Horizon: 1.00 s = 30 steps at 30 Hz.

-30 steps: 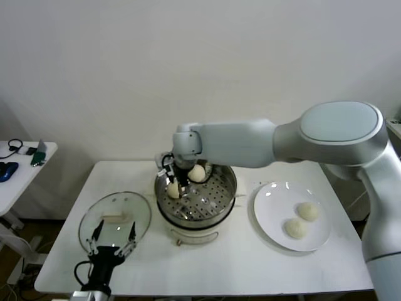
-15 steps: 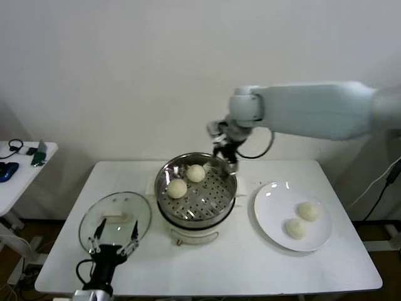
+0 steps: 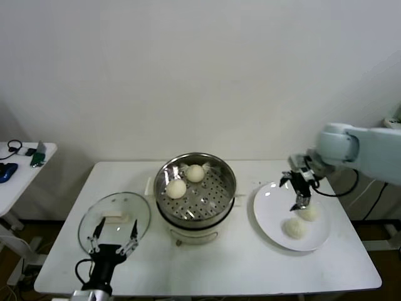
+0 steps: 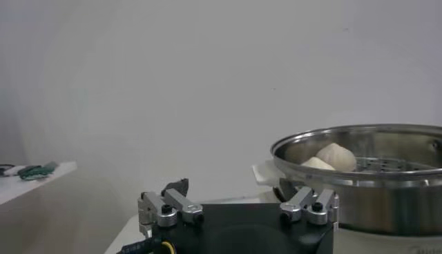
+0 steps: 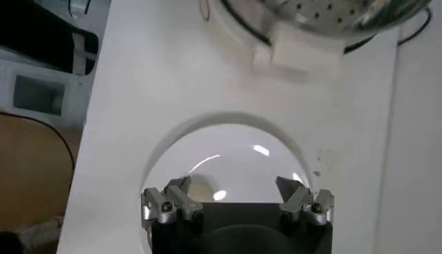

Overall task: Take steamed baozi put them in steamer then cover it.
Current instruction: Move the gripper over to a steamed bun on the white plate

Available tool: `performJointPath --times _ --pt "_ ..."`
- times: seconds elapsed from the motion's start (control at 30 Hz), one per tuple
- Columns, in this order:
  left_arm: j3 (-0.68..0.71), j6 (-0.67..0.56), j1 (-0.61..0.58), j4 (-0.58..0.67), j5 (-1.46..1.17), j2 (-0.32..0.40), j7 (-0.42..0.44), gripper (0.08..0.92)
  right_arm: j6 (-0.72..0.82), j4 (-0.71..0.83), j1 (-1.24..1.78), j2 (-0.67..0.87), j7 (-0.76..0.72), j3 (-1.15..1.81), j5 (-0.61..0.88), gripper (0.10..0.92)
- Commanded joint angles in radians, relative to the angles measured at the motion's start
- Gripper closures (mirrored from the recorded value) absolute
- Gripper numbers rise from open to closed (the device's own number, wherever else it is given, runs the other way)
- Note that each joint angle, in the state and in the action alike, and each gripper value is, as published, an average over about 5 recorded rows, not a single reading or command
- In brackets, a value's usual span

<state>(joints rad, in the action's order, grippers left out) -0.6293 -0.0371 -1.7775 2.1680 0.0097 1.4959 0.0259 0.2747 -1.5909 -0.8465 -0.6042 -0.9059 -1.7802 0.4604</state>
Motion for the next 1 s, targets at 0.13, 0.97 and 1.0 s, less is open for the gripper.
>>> performJointPath --times 0.13,0.97,1.0 --pt "-0.001 0.0 -0.007 -0.005 0.009 0.006 -0.001 0.177 -0.007 0.086 0.461 0.187 0.01 0.315 -0.246 0.203" --pt "0.005 0.01 0.013 -0.023 0.019 0.011 0.001 0.177 0.021 0.239 0.677 0.056 0.076 0.508 -0.27 0.203" --pt "0.007 0.009 0.012 -0.023 0.02 0.011 0.001 0.177 0.021 0.241 0.675 0.053 0.076 0.507 -0.267 0.202"
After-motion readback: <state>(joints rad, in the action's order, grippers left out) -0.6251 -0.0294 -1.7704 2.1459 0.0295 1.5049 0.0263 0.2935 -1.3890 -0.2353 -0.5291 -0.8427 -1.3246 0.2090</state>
